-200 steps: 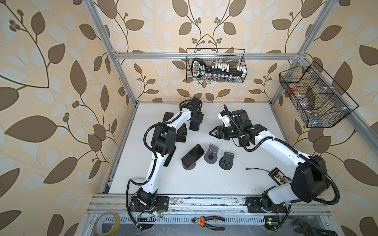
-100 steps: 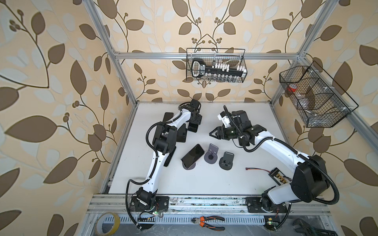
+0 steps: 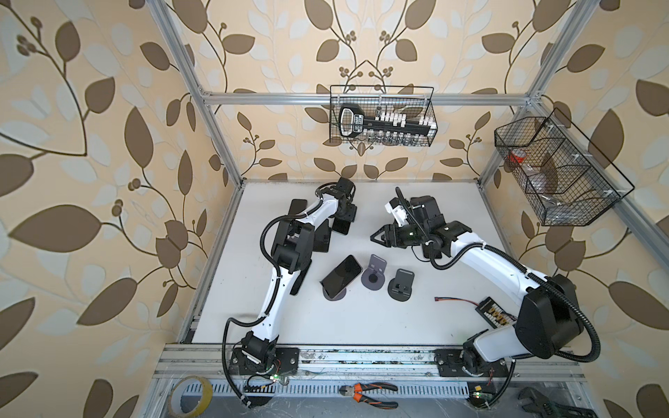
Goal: Remove the phone from the phone stand
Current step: Place the phone at the top-center of the table.
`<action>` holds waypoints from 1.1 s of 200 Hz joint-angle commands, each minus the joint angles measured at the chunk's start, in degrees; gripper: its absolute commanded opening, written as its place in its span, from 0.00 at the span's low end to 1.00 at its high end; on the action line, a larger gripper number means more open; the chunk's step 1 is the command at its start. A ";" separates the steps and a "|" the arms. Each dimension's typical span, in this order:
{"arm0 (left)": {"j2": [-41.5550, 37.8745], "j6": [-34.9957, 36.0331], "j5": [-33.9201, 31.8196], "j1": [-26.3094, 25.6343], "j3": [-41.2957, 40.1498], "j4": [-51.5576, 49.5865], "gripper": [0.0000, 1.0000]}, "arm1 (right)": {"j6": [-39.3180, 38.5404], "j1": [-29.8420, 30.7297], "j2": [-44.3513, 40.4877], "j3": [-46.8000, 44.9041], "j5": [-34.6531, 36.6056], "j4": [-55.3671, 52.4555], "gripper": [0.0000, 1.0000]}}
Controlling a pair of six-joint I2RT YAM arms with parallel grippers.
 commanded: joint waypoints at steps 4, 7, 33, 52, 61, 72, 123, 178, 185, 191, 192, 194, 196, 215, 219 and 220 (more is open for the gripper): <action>-0.58 -1.64 0.16 0.68 -0.75 1.46 0.67 | -0.64 0.25 -0.73 -1.39 -0.78 0.03 0.61; -0.57 -1.74 0.17 0.68 -0.75 1.52 0.68 | -0.66 0.18 -0.74 -1.45 -0.79 0.06 0.61; -0.67 -2.24 0.38 0.68 -0.79 1.97 0.73 | -0.65 0.22 -0.85 -1.73 -0.73 0.05 0.61; -0.95 -2.55 -0.19 0.68 -1.35 2.37 0.77 | -0.79 0.20 -0.92 -1.74 -0.69 -0.01 0.61; -1.19 -2.55 -0.36 0.68 -1.70 2.59 0.78 | -0.85 0.30 -1.03 -1.85 -0.57 -0.02 0.61; -1.54 -2.46 -0.59 0.68 -2.14 2.85 0.79 | -0.84 0.26 -1.03 -2.00 -0.68 -0.01 0.61; -3.41 -2.02 -0.45 0.68 -2.30 3.43 0.80 | -0.32 0.29 -1.69 -1.69 -0.57 -0.19 0.61; -5.69 -0.90 -0.16 0.68 -1.06 3.89 0.81 | -0.05 0.94 -2.94 -1.03 0.27 -1.22 0.61; -6.04 -0.79 -0.07 0.68 -1.26 4.10 0.81 | -0.08 1.05 -2.87 -0.73 0.50 -1.35 0.61; -6.30 -0.75 -0.13 0.68 -1.49 4.18 0.81 | -0.12 1.14 -2.86 -0.46 0.62 -1.52 0.61; -6.32 -0.73 -0.14 0.68 -1.51 4.22 0.81 | -0.13 1.16 -2.81 -0.48 0.66 -1.55 0.61; -6.37 -0.64 -0.14 0.68 -1.58 4.31 0.81 | -0.08 1.17 -2.85 -0.39 0.79 -1.60 0.61; -6.45 -0.62 -0.14 0.68 -1.61 4.33 0.81 | -0.13 1.22 -2.85 -0.34 0.90 -1.66 0.61; -6.96 -0.47 -0.25 0.68 -1.58 4.34 0.81 | -0.20 1.42 -2.63 0.97 1.49 -2.34 0.61; -7.08 -0.43 -0.16 0.68 -1.57 4.31 0.81 | -0.19 1.47 -2.75 1.12 1.70 -2.55 0.61; -7.15 -0.44 -0.20 0.68 -1.55 4.28 0.81 | -0.21 1.54 -2.71 1.23 1.78 -2.55 0.61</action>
